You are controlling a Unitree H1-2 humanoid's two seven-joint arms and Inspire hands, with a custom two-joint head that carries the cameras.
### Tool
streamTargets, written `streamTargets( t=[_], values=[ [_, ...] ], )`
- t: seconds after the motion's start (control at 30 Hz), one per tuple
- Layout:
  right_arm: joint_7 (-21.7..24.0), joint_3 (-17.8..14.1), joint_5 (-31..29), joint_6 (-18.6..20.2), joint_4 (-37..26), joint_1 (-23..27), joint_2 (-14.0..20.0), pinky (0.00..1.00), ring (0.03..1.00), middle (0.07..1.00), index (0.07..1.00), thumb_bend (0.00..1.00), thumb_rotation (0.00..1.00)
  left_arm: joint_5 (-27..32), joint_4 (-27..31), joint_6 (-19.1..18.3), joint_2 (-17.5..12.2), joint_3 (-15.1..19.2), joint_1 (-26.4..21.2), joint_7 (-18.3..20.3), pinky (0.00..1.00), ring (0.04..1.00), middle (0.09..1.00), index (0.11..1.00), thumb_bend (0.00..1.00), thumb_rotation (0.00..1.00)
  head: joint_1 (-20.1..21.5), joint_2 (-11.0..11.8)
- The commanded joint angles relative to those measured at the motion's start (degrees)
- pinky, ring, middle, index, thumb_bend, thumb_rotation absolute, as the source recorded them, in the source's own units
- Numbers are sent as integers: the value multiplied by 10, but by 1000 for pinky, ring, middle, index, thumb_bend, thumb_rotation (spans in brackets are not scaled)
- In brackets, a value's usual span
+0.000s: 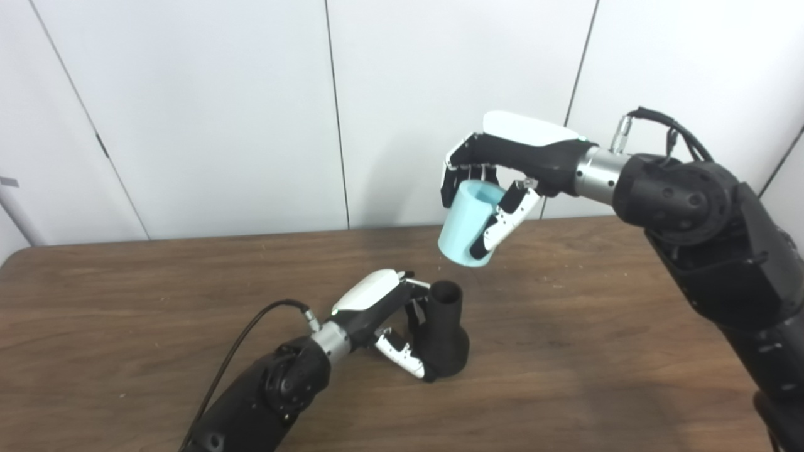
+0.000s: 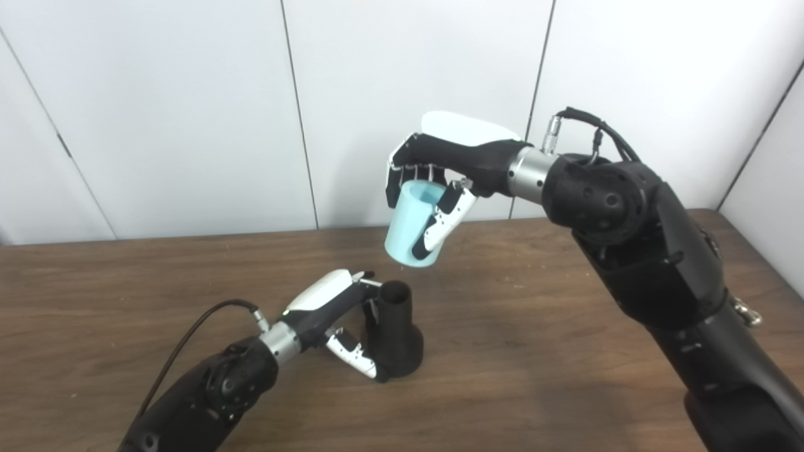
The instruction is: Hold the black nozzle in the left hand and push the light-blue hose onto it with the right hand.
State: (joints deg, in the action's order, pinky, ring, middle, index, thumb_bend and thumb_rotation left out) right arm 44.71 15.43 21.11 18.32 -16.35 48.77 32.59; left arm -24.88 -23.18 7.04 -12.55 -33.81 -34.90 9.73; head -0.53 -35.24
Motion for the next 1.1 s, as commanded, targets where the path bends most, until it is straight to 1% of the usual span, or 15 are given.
streamTargets(
  t=[0.0,0.17,0.27,0.6,0.83,1.07],
  values=[
    [1,-10,-14,0,-17,41,4,352,459,483,487,502,0,-38,-27,-38,-6,-38,42,69,1000,637,497,476,526,0,-1,-1],
    [7,-7,-30,-4,-18,43,7,345,464,484,486,501,0,-34,-35,-28,-4,-38,37,67,1000,636,505,473,525,0,-1,-6],
    [9,-3,-34,-4,-22,37,5,344,462,488,482,501,0,-34,-35,-28,-3,-39,36,66,1000,635,504,474,525,0,-1,-6],
    [8,24,-22,10,-24,19,-3,339,456,492,486,501,0,-31,-24,-30,-5,-38,40,68,1000,634,504,474,525,0,0,-13],
    [11,35,-11,13,-12,29,-4,343,451,486,489,501,0,-30,-17,-34,-6,-37,45,71,1000,636,509,472,524,0,3,-16],
    [11,41,-1,4,7,37,-1,346,453,484,487,502,0,-30,-5,-40,-10,-40,51,75,1000,637,510,471,524,0,6,-16]
  ],
)
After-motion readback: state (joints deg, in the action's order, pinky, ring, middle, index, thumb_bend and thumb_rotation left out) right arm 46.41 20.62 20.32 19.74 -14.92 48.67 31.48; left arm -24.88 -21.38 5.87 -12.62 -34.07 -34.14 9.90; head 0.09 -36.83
